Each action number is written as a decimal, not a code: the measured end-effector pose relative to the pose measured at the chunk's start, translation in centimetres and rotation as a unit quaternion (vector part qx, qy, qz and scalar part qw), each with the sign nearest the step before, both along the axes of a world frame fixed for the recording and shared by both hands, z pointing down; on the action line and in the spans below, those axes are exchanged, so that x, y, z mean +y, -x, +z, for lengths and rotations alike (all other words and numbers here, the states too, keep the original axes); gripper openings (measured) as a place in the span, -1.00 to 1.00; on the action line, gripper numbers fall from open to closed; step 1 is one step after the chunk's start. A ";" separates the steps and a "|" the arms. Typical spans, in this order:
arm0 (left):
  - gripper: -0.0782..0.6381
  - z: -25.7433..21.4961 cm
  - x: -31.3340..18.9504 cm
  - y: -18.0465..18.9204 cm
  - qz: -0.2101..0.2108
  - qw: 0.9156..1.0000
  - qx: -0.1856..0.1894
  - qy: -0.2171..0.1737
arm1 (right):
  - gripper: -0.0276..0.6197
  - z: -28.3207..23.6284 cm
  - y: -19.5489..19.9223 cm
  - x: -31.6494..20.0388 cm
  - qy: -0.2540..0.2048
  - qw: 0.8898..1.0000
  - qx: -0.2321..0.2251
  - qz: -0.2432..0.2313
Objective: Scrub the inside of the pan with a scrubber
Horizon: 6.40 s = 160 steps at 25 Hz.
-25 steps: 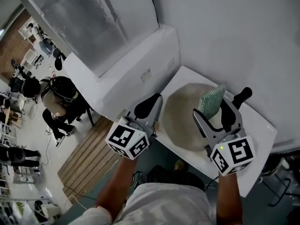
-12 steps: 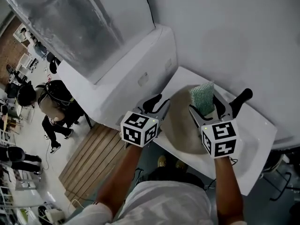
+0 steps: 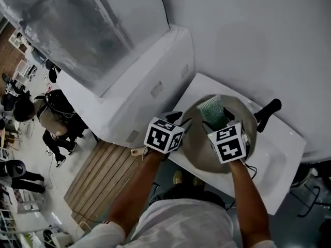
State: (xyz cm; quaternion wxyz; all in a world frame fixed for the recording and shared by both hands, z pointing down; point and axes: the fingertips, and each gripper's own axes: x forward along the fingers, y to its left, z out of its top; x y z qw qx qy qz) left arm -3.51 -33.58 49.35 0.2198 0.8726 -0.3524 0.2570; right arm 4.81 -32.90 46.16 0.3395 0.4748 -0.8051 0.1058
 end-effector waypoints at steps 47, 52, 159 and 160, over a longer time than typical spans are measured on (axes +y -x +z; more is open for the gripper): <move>-0.55 3.7 -0.8 0.9 0.006 0.999 0.023 0.048 | 0.17 9.3 2.4 1.9 0.134 0.981 0.139 -0.028; -0.55 3.8 -0.8 0.9 0.007 0.998 0.021 0.050 | 0.17 10.8 2.3 2.0 0.152 0.977 0.149 -0.030; -0.73 -25.1 9.0 -1.2 0.019 0.906 0.251 -0.342 | 0.17 -19.9 0.6 9.2 -0.260 0.915 -0.293 -0.096; -0.74 -25.0 9.0 -1.3 0.019 0.906 0.250 -0.341 | 0.17 -19.8 0.6 9.2 -0.260 0.915 -0.292 -0.097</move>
